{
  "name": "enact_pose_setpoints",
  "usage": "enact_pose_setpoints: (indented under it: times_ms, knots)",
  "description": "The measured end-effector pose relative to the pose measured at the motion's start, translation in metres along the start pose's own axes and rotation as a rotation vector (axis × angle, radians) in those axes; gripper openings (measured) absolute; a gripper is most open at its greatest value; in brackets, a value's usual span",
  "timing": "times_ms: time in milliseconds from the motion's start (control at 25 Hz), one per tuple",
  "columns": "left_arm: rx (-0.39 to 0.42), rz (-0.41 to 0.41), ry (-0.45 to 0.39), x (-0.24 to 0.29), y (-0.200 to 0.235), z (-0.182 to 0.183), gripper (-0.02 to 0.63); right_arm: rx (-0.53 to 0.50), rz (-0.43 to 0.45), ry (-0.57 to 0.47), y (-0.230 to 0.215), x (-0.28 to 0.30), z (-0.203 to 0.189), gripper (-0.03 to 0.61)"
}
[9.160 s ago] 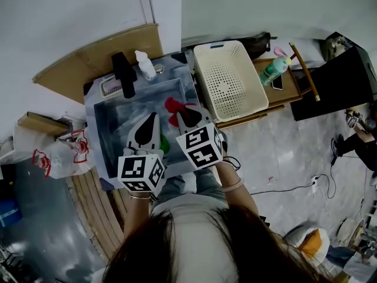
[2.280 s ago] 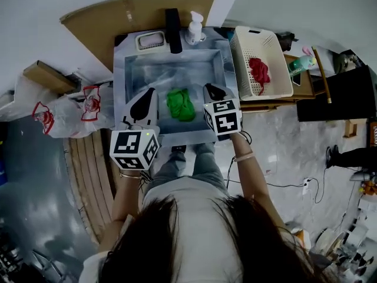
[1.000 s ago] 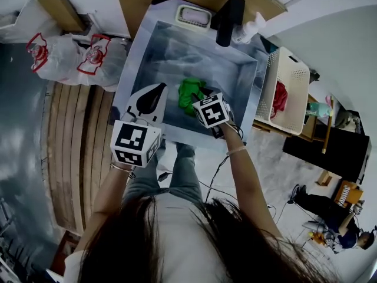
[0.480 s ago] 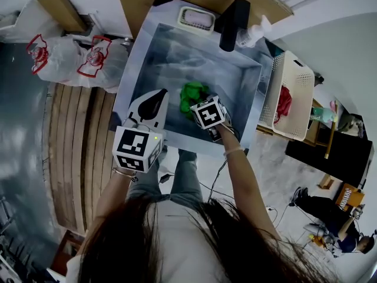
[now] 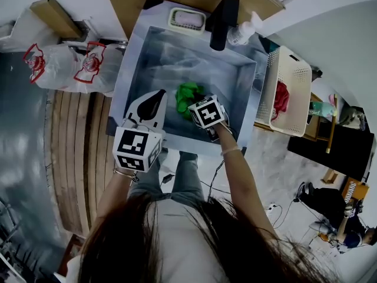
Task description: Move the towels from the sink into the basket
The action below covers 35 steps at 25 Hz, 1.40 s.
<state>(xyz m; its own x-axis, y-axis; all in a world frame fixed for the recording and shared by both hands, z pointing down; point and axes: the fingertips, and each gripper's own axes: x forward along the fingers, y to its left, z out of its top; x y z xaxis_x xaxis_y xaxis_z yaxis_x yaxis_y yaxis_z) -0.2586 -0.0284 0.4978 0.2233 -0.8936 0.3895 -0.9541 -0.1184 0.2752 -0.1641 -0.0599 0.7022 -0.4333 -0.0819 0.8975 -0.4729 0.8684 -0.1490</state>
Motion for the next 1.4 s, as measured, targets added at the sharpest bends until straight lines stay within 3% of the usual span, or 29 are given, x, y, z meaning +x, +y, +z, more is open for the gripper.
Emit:
enact_pose_setpoints:
  times_ms: [320, 1400]
  knots:
    - [0.013, -0.017, 0.002, 0.005, -0.013, 0.009, 0.008, 0.070, -0.020, -0.087, -0.002, -0.027, 0.008, 0.080]
    - [0.088, -0.095, -0.007, 0.023, -0.069, 0.039, 0.008, 0.124, -0.171, -0.408, -0.015, -0.145, 0.039, 0.080]
